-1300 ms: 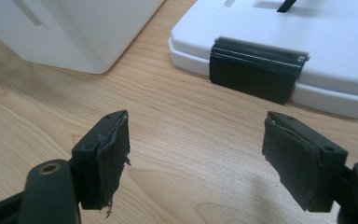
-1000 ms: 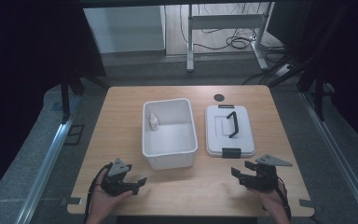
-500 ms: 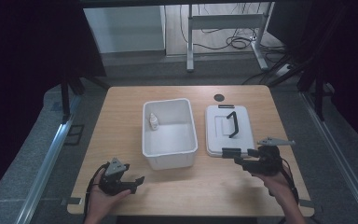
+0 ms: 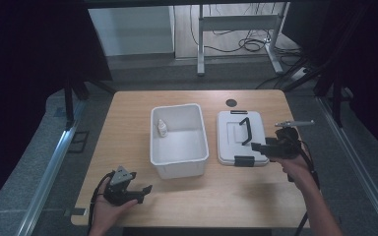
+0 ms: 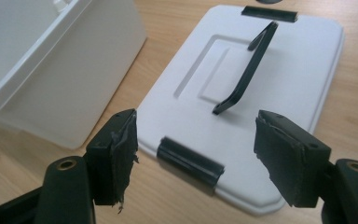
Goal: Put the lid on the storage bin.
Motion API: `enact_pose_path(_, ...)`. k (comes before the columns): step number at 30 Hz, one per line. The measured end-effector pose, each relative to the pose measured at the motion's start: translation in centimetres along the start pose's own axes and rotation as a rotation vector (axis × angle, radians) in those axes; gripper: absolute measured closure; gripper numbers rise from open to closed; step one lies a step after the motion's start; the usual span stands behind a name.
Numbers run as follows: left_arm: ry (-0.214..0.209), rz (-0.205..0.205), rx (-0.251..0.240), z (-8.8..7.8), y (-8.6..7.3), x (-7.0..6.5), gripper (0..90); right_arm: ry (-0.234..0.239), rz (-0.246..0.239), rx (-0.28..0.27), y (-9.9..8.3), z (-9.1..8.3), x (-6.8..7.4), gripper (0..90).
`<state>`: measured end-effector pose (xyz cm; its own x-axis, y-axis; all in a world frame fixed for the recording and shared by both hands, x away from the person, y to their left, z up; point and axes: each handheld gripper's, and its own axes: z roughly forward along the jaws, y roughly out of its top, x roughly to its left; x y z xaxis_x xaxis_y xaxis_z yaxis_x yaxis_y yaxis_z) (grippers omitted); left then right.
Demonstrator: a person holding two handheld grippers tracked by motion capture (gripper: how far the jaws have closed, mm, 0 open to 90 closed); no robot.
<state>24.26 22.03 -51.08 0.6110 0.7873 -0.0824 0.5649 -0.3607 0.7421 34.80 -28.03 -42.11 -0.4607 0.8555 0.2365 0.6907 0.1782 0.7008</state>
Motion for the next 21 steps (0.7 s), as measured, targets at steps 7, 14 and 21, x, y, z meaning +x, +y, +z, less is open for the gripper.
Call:
enact_pose_path(7, 0.001, 0.001, 0.000, 0.0, 0.0, 0.0, 20.2, 0.017, 0.010, 0.046, 2.3, 0.9, -0.4, 33.6)
enact_pose_path(14, 0.001, 0.002, 0.001, 0.0, 0.0, 0.0, 20.2, 0.006, 0.051, 0.108, 4.9, 2.1, -1.0, 40.7)
enact_pose_path(21, 0.000, -0.002, -0.006, -0.1, 0.0, 0.1, 20.3, -0.015, 0.094, 0.195, 6.5, 4.0, -2.0, 45.5)
